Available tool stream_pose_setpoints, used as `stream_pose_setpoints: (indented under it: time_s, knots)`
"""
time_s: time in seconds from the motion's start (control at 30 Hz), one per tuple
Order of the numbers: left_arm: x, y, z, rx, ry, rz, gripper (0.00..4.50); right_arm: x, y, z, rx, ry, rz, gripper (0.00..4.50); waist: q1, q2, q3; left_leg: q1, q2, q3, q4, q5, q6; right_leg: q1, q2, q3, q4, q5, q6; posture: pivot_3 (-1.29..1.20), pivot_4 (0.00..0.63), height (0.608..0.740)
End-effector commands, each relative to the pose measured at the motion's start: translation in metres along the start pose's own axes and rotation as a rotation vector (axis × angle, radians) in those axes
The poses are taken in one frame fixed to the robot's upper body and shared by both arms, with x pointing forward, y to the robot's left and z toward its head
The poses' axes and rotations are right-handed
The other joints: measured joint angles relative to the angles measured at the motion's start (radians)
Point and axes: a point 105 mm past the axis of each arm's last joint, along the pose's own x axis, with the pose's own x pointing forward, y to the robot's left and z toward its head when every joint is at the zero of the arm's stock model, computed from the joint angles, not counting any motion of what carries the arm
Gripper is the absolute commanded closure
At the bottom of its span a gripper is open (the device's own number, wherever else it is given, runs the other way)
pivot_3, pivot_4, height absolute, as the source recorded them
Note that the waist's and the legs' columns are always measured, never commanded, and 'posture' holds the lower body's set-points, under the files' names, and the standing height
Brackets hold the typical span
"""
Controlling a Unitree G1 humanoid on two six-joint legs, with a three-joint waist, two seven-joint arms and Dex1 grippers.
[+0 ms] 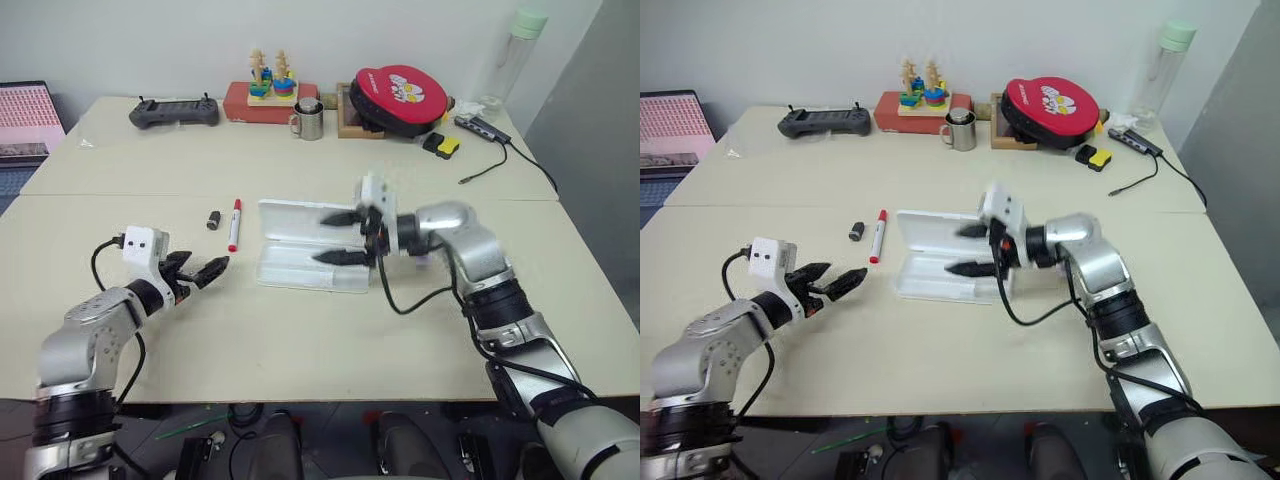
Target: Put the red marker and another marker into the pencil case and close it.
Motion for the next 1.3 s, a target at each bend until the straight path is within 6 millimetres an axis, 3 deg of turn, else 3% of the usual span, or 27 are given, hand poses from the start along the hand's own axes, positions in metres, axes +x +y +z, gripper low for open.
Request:
stream_pose_setpoints:
  time_s: [0.03,0.13,0.27,0.93,1.3]
  knots:
    - [0.002,0.000,0.013,0.016,-0.060,0.022,0.00,-0.012,-0.001,0.013,0.012,-0.062,-0.068,0.03,0.003,0.000,0.000,0.000,0.000,0.000,0.000,0.000,0.000,0.000,0.000,0.000,0.000,0.000,0.000,0.00,0.150,0.740]
    - [0.011,-0.010,0.008,0.016,-0.047,-0.013,0.00,-0.017,-0.001,0.019,0.008,-0.086,-0.121,0.03,0.013,0.000,0.000,0.000,-0.001,0.000,0.000,0.000,0.000,0.000,-0.001,0.000,0.000,0.002,-0.004,0.00,0.150,0.740]
    - [0.025,-0.026,0.017,0.015,-0.068,-0.080,0.00,-0.019,0.003,0.022,0.004,-0.087,-0.138,0.03,0.014,0.000,0.000,0.000,0.000,0.000,0.000,0.000,0.000,-0.001,0.000,0.000,0.000,0.002,-0.004,0.00,0.150,0.740]
    - [0.055,-0.038,0.011,0.046,0.005,-0.048,0.00,-0.025,0.002,0.030,0.000,-0.090,-0.155,0.03,0.014,0.000,0.000,0.000,-0.001,0.000,0.000,0.000,0.000,0.000,0.000,0.000,0.000,0.003,-0.003,0.00,0.150,0.740]
    - [0.067,-0.036,0.017,0.068,0.001,-0.043,2.17,-0.024,0.006,0.035,-0.002,-0.104,-0.143,0.00,0.014,0.000,0.000,0.000,-0.001,0.000,0.000,0.000,0.000,0.000,0.000,0.000,0.000,0.003,-0.002,0.00,0.150,0.740]
